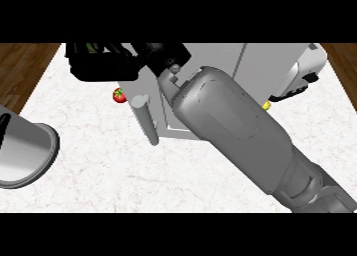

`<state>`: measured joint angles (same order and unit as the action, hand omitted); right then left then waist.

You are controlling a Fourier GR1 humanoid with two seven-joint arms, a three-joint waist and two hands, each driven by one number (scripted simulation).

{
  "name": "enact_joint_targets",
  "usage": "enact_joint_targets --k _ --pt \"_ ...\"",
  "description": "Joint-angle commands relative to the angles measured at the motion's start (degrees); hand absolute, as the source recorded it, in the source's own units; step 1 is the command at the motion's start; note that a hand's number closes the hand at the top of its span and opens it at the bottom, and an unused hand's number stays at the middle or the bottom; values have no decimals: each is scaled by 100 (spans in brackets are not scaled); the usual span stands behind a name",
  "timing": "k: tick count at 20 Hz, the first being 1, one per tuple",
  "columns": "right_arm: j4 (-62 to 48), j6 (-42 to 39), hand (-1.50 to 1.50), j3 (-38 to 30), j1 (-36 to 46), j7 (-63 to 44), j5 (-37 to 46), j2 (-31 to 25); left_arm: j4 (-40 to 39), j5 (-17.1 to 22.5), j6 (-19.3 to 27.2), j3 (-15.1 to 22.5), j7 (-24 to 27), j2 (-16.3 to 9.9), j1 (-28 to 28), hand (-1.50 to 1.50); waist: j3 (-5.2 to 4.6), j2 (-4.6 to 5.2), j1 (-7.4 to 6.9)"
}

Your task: Pick up the wine, place it into the cabinet and close the cabinet

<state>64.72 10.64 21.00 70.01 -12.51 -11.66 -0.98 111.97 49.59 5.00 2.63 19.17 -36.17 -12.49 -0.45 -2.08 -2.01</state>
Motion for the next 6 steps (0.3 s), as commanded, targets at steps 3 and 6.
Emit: enact_joint_targets --k 3,6 --pt "-872 30 150 -360 -113 275 270 -560 127 -114 132 73 -89 61 50 -150 42 270 69" --pt "-990 -8 150 -297 -134 476 358 -488 -27 -182 123 73 14 164 126 -150 37 287 42"
